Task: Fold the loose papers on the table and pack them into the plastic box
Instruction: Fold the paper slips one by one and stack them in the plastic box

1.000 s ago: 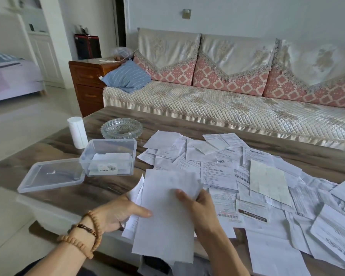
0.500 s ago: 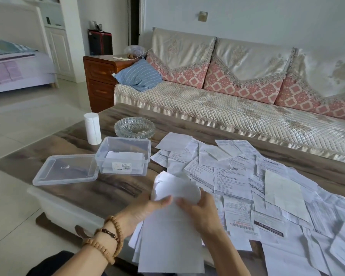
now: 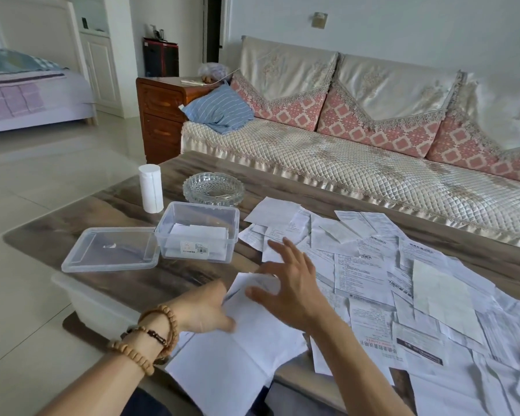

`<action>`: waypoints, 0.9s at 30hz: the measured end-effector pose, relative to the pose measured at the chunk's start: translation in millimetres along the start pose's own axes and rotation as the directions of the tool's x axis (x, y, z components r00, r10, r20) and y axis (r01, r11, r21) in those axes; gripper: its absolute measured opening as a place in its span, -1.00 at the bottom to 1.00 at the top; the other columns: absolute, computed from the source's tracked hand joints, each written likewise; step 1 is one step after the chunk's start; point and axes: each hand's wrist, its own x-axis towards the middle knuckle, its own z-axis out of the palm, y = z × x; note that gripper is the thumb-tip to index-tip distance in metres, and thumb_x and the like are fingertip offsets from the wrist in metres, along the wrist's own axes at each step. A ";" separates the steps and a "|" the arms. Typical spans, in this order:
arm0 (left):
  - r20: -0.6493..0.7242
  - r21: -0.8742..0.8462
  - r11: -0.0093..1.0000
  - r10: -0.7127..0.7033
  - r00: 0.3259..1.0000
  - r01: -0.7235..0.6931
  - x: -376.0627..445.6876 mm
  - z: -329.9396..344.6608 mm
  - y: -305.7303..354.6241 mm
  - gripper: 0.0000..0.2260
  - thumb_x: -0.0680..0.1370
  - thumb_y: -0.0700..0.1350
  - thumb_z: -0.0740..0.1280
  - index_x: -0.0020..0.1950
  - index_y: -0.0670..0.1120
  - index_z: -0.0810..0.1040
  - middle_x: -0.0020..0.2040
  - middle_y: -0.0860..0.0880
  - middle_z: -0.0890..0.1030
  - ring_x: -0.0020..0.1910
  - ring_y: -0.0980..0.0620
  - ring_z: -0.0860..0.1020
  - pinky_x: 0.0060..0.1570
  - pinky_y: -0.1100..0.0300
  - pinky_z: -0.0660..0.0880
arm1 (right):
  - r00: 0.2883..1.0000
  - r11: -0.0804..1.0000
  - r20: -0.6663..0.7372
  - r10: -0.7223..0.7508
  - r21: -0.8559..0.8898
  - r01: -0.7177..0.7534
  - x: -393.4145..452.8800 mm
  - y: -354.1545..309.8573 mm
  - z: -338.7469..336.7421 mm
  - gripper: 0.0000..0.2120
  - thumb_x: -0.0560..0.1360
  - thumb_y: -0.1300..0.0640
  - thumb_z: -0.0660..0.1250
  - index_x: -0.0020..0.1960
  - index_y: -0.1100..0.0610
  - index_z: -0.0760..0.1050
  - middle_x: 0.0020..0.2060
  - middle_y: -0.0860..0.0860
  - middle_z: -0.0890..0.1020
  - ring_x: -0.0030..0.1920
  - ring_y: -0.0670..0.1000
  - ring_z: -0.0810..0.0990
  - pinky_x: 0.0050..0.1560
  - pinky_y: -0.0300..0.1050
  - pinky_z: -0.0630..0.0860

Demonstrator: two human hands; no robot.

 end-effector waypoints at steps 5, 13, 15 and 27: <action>-0.211 0.094 0.984 0.166 0.963 -0.150 -0.3 -21.3 7.4 -0.79 0.38 -0.03 0.48 -0.20 -0.06 0.47 -0.23 0.06 0.55 -0.25 0.08 0.53 -0.29 0.19 0.38 | 0.947 0.848 -0.093 0.306 0.478 -0.227 10.9 11.1 2.3 -0.83 0.51 -0.01 0.40 0.04 0.05 0.59 0.22 -0.05 0.55 0.19 -0.05 0.50 0.22 -0.07 0.42; -0.319 0.435 0.862 0.418 0.851 -0.260 2.6 -56.6 29.4 -0.84 0.52 -0.14 0.37 0.07 0.05 0.62 0.02 0.03 0.63 0.03 0.01 0.55 -0.05 0.20 0.42 | 0.971 0.753 0.028 0.239 0.626 -0.203 2.3 26.6 -3.1 -0.56 0.39 0.05 0.49 0.25 -0.04 0.51 0.15 -0.14 0.59 0.21 -0.17 0.51 0.24 -0.11 0.42; -0.329 0.546 0.795 0.495 0.804 -0.265 2.3 -62.9 39.1 -0.84 0.55 -0.16 0.33 0.07 0.02 0.63 0.00 0.01 0.65 -0.06 0.04 0.52 -0.09 0.23 0.41 | 0.975 0.782 0.080 0.206 0.585 -0.213 11.1 24.6 -7.9 -0.04 0.28 0.05 0.62 0.52 -0.13 0.15 0.37 -0.21 0.35 0.39 -0.24 0.29 0.33 -0.22 0.27; -0.373 0.395 0.872 0.440 0.817 -0.289 11.2 -61.6 7.3 -0.84 0.49 -0.14 0.39 0.05 0.02 0.66 -0.02 0.07 0.67 0.00 0.04 0.58 -0.04 0.19 0.47 | 0.986 0.824 0.066 0.152 0.542 -0.163 31.0 12.4 3.1 -0.81 0.34 0.18 0.50 -0.31 -0.12 0.65 -0.42 -0.05 0.58 -0.37 -0.09 0.51 -0.34 -0.06 0.47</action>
